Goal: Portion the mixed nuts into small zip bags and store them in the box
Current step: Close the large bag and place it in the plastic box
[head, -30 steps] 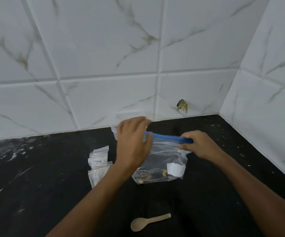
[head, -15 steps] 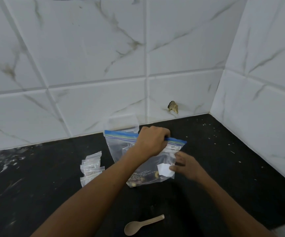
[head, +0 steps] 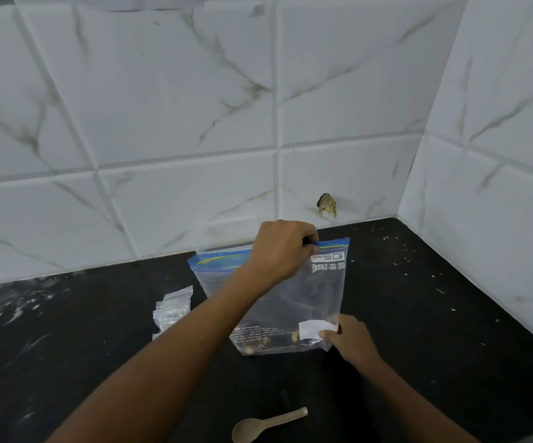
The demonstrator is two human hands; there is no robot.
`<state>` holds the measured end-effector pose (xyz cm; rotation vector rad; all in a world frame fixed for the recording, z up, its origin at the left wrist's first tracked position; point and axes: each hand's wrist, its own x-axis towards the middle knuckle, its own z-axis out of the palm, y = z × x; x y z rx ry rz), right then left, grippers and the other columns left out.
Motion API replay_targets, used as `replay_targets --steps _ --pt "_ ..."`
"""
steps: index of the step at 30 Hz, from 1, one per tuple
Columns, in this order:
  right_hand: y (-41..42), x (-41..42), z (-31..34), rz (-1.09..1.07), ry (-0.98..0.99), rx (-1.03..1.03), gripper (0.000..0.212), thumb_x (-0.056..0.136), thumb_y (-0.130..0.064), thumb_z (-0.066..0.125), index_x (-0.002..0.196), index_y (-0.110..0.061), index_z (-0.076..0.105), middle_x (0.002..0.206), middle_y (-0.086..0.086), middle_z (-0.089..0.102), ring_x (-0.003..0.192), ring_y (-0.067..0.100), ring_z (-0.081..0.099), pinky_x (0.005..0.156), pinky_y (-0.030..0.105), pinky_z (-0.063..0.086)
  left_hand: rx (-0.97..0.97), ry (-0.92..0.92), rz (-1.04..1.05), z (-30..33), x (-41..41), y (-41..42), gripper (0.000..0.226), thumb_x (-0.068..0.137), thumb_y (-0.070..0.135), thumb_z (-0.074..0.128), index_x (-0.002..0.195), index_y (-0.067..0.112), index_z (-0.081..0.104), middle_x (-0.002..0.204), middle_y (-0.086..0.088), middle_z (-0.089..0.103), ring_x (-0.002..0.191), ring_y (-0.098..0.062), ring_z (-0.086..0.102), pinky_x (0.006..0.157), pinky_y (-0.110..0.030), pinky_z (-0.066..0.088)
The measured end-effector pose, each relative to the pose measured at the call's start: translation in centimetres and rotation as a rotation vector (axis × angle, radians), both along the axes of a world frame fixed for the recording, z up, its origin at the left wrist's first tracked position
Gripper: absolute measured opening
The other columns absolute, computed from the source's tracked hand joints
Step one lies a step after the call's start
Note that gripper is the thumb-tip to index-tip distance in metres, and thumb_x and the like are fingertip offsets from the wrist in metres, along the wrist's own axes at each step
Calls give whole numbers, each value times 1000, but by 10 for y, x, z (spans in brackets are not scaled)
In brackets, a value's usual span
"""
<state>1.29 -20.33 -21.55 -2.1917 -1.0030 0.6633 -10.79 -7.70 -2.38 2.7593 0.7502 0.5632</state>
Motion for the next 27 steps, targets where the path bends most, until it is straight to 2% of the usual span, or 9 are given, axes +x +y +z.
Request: replay_targets --steps 4,9,11,15,17,19,21,23,27 --pt "9 -1 33 -11 239 269 48 79 -26 78 121 -27 55 108 -11 63 98 5 61 80 25 50 -77 67 -51 3 1 1 16 91 30 67 102 19 71 99 1 73 91 -19 65 82 -37 51" --pt "12 7 81 -28 225 520 6 88 -13 68 91 -12 72 89 3 71 85 17 69 75 30 57 69 292 -61 8 -13 9 38 89 40 67 122 23 61 116 0 68 103 -21 61 87 -36 48" --pt "8 13 83 4 227 529 6 88 -12 68 86 -11 73 85 5 72 82 17 68 73 29 56 156 388 1 11 -29 22 33 91 39 64 120 24 62 115 0 68 101 -20 61 81 -32 44" --pt "6 20 77 -25 266 520 8 87 -10 68 81 -6 72 82 9 72 80 23 68 70 30 56 54 397 87 16 -72 46 18 95 33 61 107 23 70 106 2 71 91 -14 59 75 -29 44" --pt "8 19 78 -31 312 547 9 88 -8 66 82 -4 72 84 10 72 79 18 68 68 24 56 7 288 131 10 -91 58 15 95 31 62 102 23 71 100 2 72 91 -17 62 79 -33 50" --pt "10 17 77 -37 339 562 11 90 -8 64 84 -2 71 85 10 73 79 16 68 68 23 56 -142 52 188 -6 -109 66 16 91 30 68 106 24 69 99 5 69 92 -14 63 78 -26 51" --pt "11 15 77 -53 364 566 13 92 -10 61 86 -4 71 86 8 74 82 17 69 73 26 57 -474 -236 207 -31 -128 68 35 88 22 73 120 26 60 105 7 67 95 -10 66 79 -16 51" --pt "11 15 74 -70 399 564 14 94 -12 59 91 -8 72 90 6 75 89 20 71 82 32 57 -856 -459 130 -65 -138 60 46 88 8 70 129 20 54 114 2 70 104 -12 68 88 -25 56" --pt "11 16 67 -34 453 517 13 94 -20 61 100 -16 72 102 3 74 100 19 69 92 38 54 -1046 -535 174 -125 -132 50 31 94 4 61 123 14 61 116 -1 73 112 -17 67 97 -35 54"
